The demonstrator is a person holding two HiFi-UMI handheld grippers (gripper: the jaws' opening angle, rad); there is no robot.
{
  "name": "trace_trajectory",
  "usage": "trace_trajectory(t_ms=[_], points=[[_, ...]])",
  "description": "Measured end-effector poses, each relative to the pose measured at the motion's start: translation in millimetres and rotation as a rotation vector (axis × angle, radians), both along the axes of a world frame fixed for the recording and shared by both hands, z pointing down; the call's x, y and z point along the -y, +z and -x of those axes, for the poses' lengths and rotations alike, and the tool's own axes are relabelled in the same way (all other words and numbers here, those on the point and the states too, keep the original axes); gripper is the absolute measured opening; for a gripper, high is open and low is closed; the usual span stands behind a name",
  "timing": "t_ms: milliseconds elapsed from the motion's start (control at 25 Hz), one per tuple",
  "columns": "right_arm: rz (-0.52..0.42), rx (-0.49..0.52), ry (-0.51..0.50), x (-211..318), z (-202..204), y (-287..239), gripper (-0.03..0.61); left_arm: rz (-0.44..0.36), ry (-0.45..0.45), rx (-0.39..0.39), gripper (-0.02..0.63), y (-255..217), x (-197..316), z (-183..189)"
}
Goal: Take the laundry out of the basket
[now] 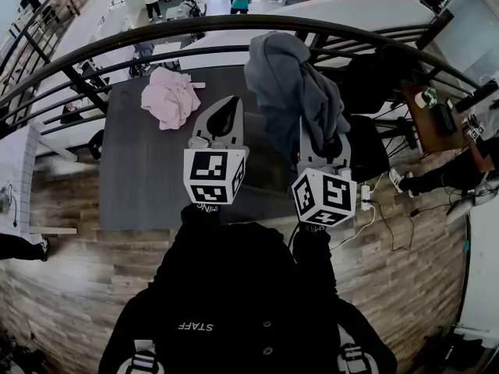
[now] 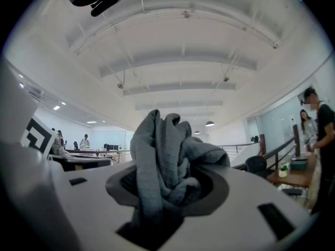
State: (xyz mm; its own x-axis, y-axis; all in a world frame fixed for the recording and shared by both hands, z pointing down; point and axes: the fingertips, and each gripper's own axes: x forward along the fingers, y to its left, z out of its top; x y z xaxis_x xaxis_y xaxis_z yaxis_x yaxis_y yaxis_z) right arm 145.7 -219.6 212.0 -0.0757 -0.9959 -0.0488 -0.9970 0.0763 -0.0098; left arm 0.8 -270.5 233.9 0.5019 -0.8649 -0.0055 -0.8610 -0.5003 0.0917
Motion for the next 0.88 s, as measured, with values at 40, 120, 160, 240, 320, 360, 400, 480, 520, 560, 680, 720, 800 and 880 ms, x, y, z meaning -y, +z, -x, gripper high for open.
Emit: trace_trajectory(t_ms=[40, 120, 160, 240, 320, 360, 400, 480, 520, 560, 680, 720, 800, 880], points=[[-0.002, 0.002, 0.004, 0.6, -0.3, -0.4, 0.192, -0.006, 0.004, 0.001, 0.003, -2.3, 0.1, -0.8], [-0.004, 0.0, 0.01, 1.2, -0.3, -1.4, 0.192, -0.013, 0.013, 0.005, 0.003, -4.2, 0.0, -2.9], [-0.006, -0.004, 0.012, 1.3, -0.2, -1.8, 0.192, -0.015, 0.016, 0.006, 0.003, -4.0, 0.1, -4.1], [-0.009, -0.011, 0.016, 1.8, 0.4, -1.9, 0.192, -0.016, 0.023, 0.009, 0.003, -3.2, 1.1, -5.7], [-0.011, -0.016, 0.019, 2.9, 1.5, -1.5, 0.192, -0.017, 0.025, 0.01, 0.003, -3.0, 3.0, -5.3], [-0.011, -0.016, 0.02, 3.4, 1.9, -1.2, 0.192, -0.017, 0.025, 0.011, 0.003, -3.0, 3.8, -4.9], [-0.01, -0.017, 0.02, 3.6, 2.0, -1.0, 0.192, -0.017, 0.025, 0.012, 0.003, -2.9, 4.3, -4.7], [-0.009, -0.019, 0.022, 2.9, 1.9, -0.7, 0.192, -0.013, 0.025, 0.013, 0.003, -1.8, 4.4, -4.6], [-0.009, -0.021, 0.023, 2.3, 2.2, -0.5, 0.192, -0.012, 0.025, 0.014, 0.003, -1.1, 4.1, -4.5], [-0.008, -0.025, 0.024, 1.6, 2.8, -0.4, 0.192, -0.011, 0.025, 0.015, 0.003, -0.4, 3.7, -4.1], [-0.005, -0.036, 0.028, 1.6, 4.6, -0.5, 0.193, -0.01, 0.027, 0.016, 0.003, 0.0, 3.6, -2.8], [-0.004, -0.037, 0.029, 1.9, 4.9, -0.4, 0.193, -0.01, 0.027, 0.017, 0.003, 0.1, 3.8, -2.5], [-0.003, -0.039, 0.031, 1.7, 5.5, 0.4, 0.193, -0.006, 0.029, 0.019, 0.003, 1.2, 3.8, -2.1], [-0.002, -0.041, 0.03, 0.8, 6.2, 1.7, 0.192, -0.002, 0.029, 0.021, 0.003, 3.1, 3.1, -1.9]])
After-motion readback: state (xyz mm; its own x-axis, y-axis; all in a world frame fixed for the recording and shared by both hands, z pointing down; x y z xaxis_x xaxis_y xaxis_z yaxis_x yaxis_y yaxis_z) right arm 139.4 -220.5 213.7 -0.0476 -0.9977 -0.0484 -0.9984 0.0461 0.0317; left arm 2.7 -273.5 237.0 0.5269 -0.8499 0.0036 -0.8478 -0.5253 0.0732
